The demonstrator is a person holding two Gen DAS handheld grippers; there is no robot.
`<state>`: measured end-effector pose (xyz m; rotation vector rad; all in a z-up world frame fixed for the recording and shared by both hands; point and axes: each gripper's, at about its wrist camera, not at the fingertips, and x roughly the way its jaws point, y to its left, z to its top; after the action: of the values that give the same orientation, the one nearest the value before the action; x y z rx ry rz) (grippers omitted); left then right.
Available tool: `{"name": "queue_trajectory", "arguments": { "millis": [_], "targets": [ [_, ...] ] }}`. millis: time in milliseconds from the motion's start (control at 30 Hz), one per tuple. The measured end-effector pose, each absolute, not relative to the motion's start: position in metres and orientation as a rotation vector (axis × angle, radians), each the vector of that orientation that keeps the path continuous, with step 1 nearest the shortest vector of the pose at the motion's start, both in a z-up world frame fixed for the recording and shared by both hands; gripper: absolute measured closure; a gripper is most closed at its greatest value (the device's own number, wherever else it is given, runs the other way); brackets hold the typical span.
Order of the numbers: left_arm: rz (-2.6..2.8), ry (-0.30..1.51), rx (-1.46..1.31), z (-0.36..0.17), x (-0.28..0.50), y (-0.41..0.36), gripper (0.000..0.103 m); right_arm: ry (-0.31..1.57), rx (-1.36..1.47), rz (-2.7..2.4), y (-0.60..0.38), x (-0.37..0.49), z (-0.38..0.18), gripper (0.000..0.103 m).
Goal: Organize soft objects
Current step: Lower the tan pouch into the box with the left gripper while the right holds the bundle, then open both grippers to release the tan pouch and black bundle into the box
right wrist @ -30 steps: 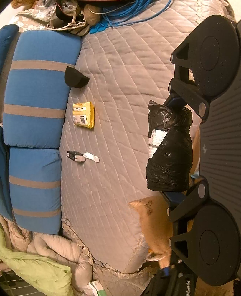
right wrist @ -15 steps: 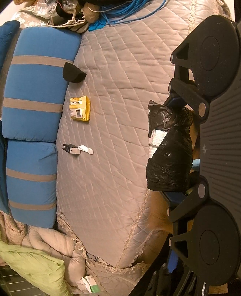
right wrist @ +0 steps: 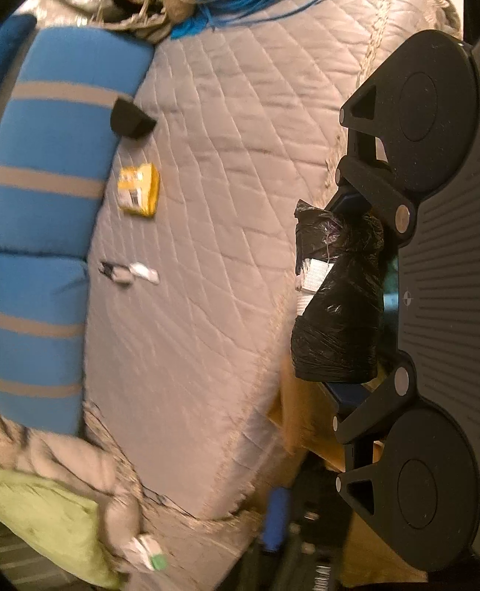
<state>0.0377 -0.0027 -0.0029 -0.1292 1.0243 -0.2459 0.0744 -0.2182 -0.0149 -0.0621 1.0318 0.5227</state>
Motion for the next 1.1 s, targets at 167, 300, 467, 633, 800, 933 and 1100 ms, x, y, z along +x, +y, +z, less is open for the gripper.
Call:
{"name": "queue_trajectory", "arguments": {
  "millis": [167, 300, 467, 633, 800, 933, 1100],
  "targets": [
    [-0.187, 0.981, -0.171, 0.002, 0.038, 0.01, 0.055, 1.05, -0.123, 0.669, -0.194, 0.066, -0.017, 0.016],
    [-0.129, 0.971, -0.219, 0.002, 0.039, 0.023, 0.055, 0.988, -0.164, 0.799, -0.175, 0.054, -0.008, 0.001],
    [-0.093, 0.994, -0.245, -0.001, 0.042, 0.031, 0.055, 1.011, -0.171, 0.771, -0.174, 0.059, -0.01, 0.0],
    [-0.08, 1.023, -0.205, -0.004, 0.044, 0.026, 0.055, 1.036, -0.177, 0.674, -0.184, 0.066, -0.017, 0.0],
    [-0.074, 1.051, -0.166, -0.008, 0.046, 0.019, 0.055, 1.059, -0.181, 0.571, -0.193, 0.073, -0.024, 0.0],
    [-0.084, 1.065, -0.143, -0.009, 0.049, 0.013, 0.055, 1.08, -0.166, 0.496, -0.201, 0.083, -0.028, 0.0],
    [-0.107, 1.071, -0.11, -0.01, 0.052, 0.003, 0.055, 1.095, -0.139, 0.41, -0.21, 0.097, -0.029, 0.0]
  ]
}}
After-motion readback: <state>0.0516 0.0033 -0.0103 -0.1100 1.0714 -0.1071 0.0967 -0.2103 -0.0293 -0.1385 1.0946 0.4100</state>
